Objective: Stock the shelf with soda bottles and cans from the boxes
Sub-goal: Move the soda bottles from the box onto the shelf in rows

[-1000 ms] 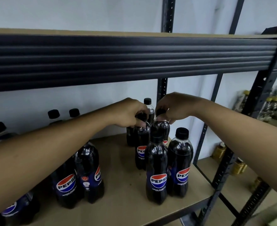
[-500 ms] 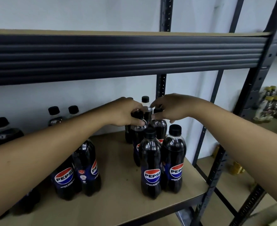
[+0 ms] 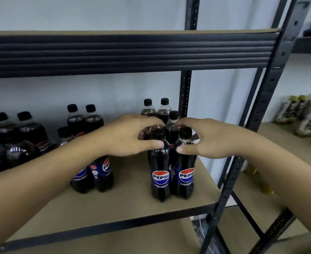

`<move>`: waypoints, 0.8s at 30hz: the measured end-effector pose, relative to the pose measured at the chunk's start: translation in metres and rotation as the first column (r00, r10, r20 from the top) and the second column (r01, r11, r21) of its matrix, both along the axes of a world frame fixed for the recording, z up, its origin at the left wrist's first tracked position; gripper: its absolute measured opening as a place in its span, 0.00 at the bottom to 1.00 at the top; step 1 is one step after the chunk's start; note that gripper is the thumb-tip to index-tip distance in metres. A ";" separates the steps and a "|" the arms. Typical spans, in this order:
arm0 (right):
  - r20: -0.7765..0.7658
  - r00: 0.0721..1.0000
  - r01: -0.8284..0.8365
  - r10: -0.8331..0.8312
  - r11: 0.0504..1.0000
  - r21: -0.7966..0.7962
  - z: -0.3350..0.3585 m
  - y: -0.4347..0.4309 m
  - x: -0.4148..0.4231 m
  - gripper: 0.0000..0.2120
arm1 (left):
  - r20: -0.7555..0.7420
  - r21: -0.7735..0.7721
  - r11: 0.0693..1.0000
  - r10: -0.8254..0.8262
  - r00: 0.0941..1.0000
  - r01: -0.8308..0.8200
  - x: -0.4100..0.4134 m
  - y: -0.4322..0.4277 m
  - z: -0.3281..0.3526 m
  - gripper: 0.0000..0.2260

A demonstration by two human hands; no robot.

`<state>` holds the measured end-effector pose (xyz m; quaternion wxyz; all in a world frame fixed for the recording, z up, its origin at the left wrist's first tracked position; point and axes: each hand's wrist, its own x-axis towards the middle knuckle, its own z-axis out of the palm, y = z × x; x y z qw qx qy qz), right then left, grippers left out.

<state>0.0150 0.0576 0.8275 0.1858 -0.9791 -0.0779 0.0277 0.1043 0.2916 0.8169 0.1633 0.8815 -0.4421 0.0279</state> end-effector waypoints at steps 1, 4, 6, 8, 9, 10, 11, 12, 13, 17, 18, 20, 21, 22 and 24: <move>-0.011 1.000 0.000 0.000 1.000 -0.001 -0.001 -0.001 0.000 0.32 | -0.055 0.020 1.000 0.015 0.998 -0.014 -0.003 -0.001 -0.003 0.28; 0.012 1.000 -0.002 0.002 1.000 -0.007 -0.006 -0.004 0.001 0.31 | -0.194 -0.007 0.998 0.052 0.980 -0.055 -0.010 -0.004 -0.011 0.35; 0.042 0.999 -0.006 0.007 1.000 -0.002 -0.010 -0.007 0.004 0.30 | -0.173 -0.002 0.997 0.078 0.982 -0.079 -0.014 -0.006 -0.017 0.37; 0.068 0.998 -0.014 0.012 1.000 0.020 -0.013 -0.010 0.007 0.28 | -0.106 0.030 0.993 0.114 0.988 -0.111 -0.017 -0.009 -0.023 0.37; 0.074 0.997 -0.019 0.017 0.999 0.038 -0.013 -0.011 0.008 0.28 | -0.089 0.031 0.991 0.133 0.987 -0.131 -0.017 -0.010 -0.025 0.37; 0.078 0.997 -0.026 0.022 0.998 0.050 -0.014 -0.012 0.009 0.27 | -0.085 0.021 0.989 0.149 0.985 -0.148 -0.017 -0.011 -0.027 0.37; 0.081 0.996 -0.031 0.027 0.998 0.054 -0.015 -0.012 0.010 0.27 | -0.086 0.014 0.986 0.167 0.982 -0.166 -0.017 -0.011 -0.028 0.37; 0.084 0.996 -0.034 0.030 0.998 0.052 -0.015 -0.012 0.011 0.27 | -0.085 0.009 0.984 0.179 0.980 -0.179 -0.017 -0.012 -0.028 0.37; 0.090 0.995 -0.035 0.031 0.998 0.048 -0.015 -0.012 0.012 0.27 | -0.081 0.008 0.982 0.191 0.978 -0.191 -0.017 -0.012 -0.028 0.37; 0.103 0.994 -0.028 0.024 0.999 0.044 -0.016 -0.011 0.016 0.27 | -0.071 -0.005 0.976 0.215 0.974 -0.216 -0.019 -0.013 -0.030 0.38; 0.102 0.995 -0.025 0.020 0.999 0.042 -0.015 -0.011 0.017 0.27 | -0.079 -0.014 0.976 0.217 0.973 -0.219 -0.019 -0.013 -0.031 0.38; 0.096 0.995 -0.022 0.018 0.999 0.041 -0.014 -0.011 0.020 0.27 | -0.092 -0.023 0.973 0.229 0.969 -0.232 -0.020 -0.015 -0.031 0.38; 0.093 0.995 -0.024 0.020 0.999 0.043 -0.014 -0.010 0.021 0.26 | -0.091 -0.024 0.971 0.236 0.968 -0.239 -0.020 -0.015 -0.030 0.38; 0.090 0.996 -0.026 0.022 0.999 0.044 -0.013 -0.010 0.021 0.26 | -0.085 -0.025 0.970 0.239 0.967 -0.242 -0.021 -0.015 -0.030 0.39; 0.084 0.996 -0.028 0.025 0.999 0.039 -0.013 -0.011 0.022 0.26 | -0.071 -0.021 0.970 0.242 0.968 -0.244 -0.022 -0.016 -0.031 0.39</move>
